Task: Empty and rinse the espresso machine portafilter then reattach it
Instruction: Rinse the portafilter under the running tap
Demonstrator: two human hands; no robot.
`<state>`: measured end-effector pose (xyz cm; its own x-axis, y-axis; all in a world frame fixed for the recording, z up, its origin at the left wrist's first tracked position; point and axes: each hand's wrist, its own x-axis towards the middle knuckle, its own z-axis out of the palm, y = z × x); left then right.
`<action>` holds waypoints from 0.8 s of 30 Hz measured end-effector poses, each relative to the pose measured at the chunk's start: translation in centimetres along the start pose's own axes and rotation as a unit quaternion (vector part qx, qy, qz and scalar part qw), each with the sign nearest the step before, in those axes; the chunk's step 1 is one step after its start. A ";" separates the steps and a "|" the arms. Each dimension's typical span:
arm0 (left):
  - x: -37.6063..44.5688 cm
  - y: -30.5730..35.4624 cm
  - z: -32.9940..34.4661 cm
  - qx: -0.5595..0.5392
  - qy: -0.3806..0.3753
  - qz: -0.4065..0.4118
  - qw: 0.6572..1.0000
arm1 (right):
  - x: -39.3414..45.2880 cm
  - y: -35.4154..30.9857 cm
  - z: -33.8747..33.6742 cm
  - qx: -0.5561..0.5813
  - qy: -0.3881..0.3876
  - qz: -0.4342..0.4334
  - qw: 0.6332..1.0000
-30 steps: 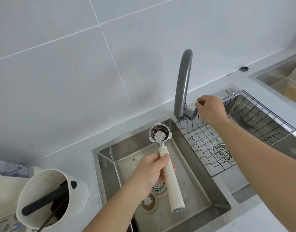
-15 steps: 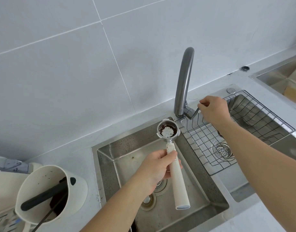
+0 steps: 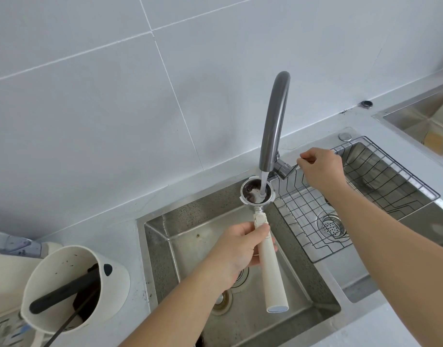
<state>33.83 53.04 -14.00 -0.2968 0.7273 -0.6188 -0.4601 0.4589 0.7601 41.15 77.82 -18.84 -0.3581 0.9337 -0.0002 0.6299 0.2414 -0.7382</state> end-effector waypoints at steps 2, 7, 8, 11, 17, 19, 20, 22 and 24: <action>0.0 0.0 0.0 0.000 0.000 -0.001 1.000 | 0.0 0.0 0.0 -0.001 -0.001 0.001 1.000; 0.2 0.1 -0.2 -0.049 -0.008 -0.017 0.999 | 0.1 0.1 -0.1 -0.002 -0.002 -0.003 1.000; 0.2 0.2 -0.2 -0.066 -0.010 -0.025 0.997 | 0.1 0.1 0.0 -0.002 -0.001 -0.004 1.000; 0.3 0.4 -0.1 -0.102 -0.015 -0.045 0.994 | 0.1 0.2 0.0 -0.004 0.003 -0.007 1.000; 0.4 0.3 -0.3 -0.044 0.015 -0.046 0.998 | 0.3 0.2 0.1 -0.019 0.001 -0.008 1.000; 0.6 0.0 -0.6 -0.010 0.037 -0.044 0.998 | 0.3 0.2 0.1 -0.021 0.001 -0.006 1.000; 0.8 -0.2 -0.8 0.007 0.047 -0.043 0.998 | 0.3 0.2 0.1 -0.021 0.000 -0.005 1.000; 1.0 -0.6 -1.3 0.043 0.060 -0.036 0.997 | 0.3 0.1 0.1 -0.023 0.000 -0.004 1.000; 1.0 -0.7 -1.7 0.082 0.067 -0.025 0.994 | 0.3 0.1 0.1 -0.024 -0.001 -0.004 1.000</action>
<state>32.46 52.55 -15.51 -0.3910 0.6327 -0.6684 -0.3374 0.5772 0.7437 41.09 78.07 -19.00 -0.3652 0.9309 0.0037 0.6594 0.2615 -0.7048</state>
